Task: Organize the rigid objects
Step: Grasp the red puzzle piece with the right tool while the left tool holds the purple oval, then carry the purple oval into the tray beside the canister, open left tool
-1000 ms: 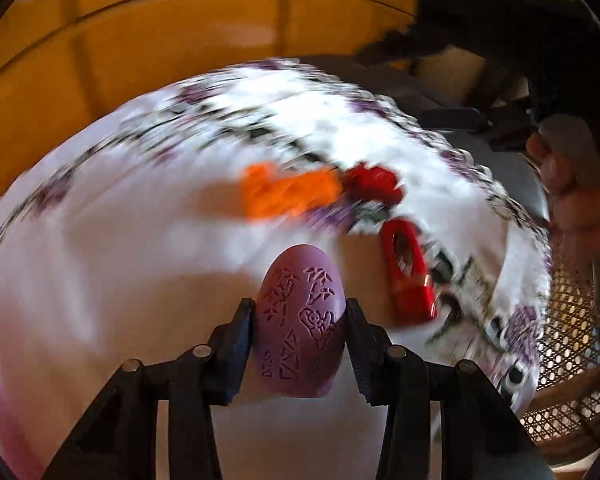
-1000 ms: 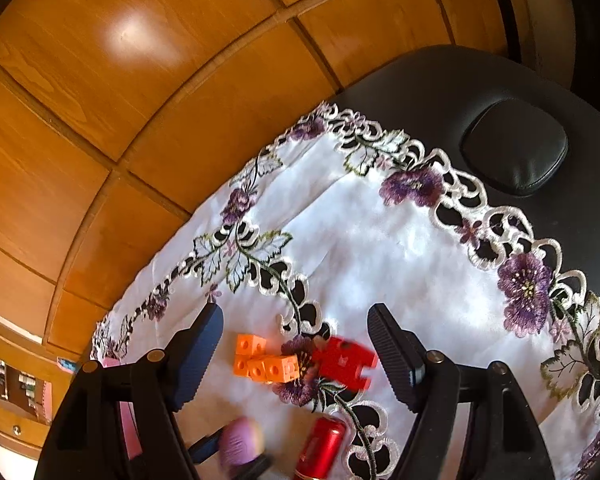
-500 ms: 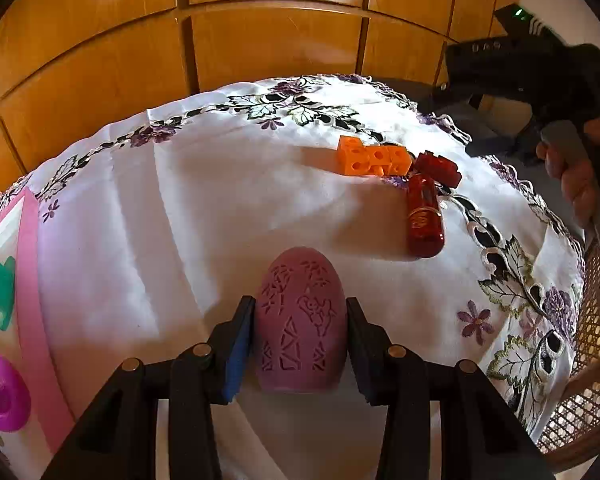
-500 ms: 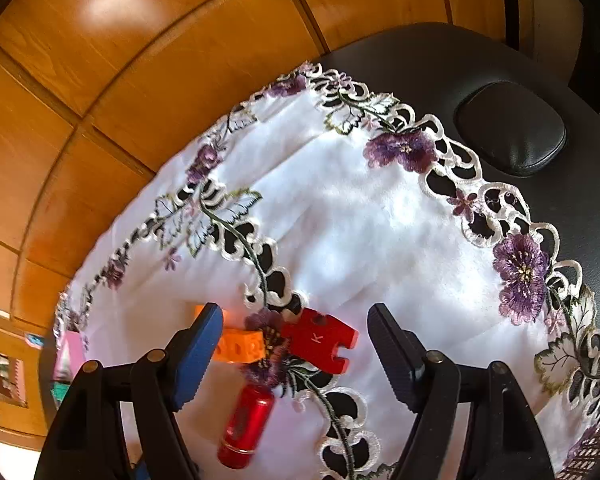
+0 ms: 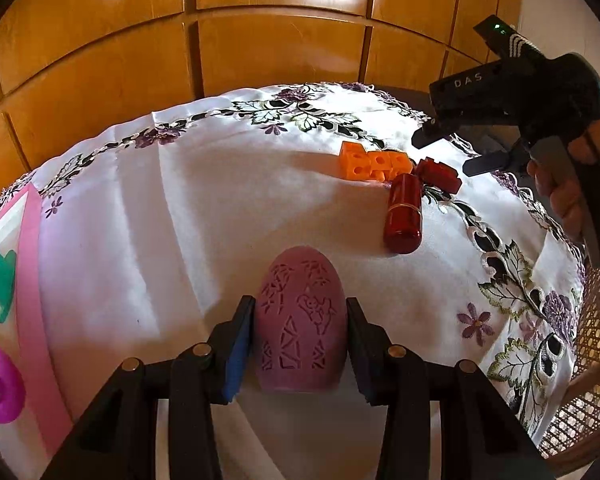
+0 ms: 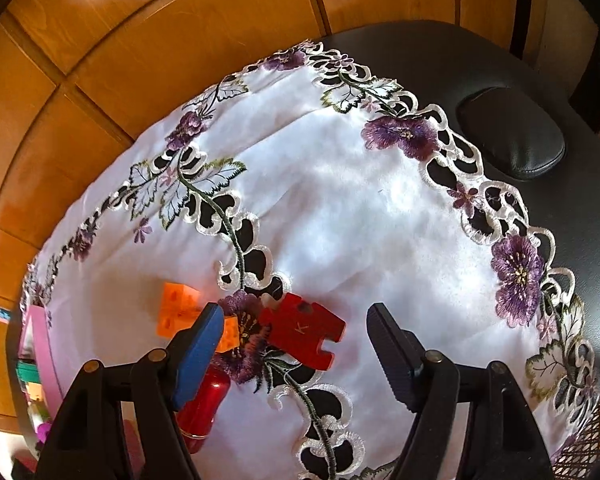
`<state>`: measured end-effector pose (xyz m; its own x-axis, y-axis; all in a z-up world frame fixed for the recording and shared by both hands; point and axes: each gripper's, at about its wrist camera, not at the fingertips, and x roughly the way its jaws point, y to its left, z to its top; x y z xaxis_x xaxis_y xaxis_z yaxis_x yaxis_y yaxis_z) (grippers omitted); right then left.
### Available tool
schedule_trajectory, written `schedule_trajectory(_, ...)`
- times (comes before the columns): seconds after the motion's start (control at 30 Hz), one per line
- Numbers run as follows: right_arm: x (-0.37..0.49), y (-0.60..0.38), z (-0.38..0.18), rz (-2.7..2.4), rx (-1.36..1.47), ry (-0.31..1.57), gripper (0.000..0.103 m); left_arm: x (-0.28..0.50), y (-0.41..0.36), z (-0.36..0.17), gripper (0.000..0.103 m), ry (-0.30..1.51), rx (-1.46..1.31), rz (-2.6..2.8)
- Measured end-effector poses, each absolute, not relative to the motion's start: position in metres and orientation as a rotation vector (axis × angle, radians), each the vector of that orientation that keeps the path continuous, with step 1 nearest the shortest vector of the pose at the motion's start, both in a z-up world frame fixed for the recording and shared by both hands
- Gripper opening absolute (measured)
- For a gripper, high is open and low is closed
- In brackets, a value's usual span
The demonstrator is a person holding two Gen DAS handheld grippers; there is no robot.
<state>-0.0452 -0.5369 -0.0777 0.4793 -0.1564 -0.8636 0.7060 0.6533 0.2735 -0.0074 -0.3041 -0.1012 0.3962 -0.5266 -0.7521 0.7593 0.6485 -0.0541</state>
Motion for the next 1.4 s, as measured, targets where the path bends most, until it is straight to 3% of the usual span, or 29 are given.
schedule_trajectory(0.27, -0.035, -0.531, -0.083, -0.584, 0.623, 0.973, 0.075, -0.007, -0.302, -0.101, 0.044, 0.821, 0.303, -0.837)
schedule_trajectory(0.43, -0.028, -0.529, -0.091, -0.586, 0.597, 1.029, 0.068, -0.007, -0.302, -0.101, 0.044, 0.821, 0.298, -0.838)
schedule_trajectory(0.5, -0.024, -0.526, -0.091, -0.62, 0.53, 1.05, 0.048, -0.007, -0.302, -0.101, 0.044, 0.821, 0.298, -0.838)
schedule_trajectory(0.93, -0.023, -0.527, -0.095, -0.628, 0.531, 1.06, 0.048, -0.007, -0.302, -0.096, 0.044, 0.846, 0.299, -0.813)
schedule_trajectory(1.4, -0.023, -0.524, -0.096, -0.633, 0.462, 1.065, 0.048, -0.014, -0.266, -0.04, 0.044, 0.812, 0.183, -0.763)
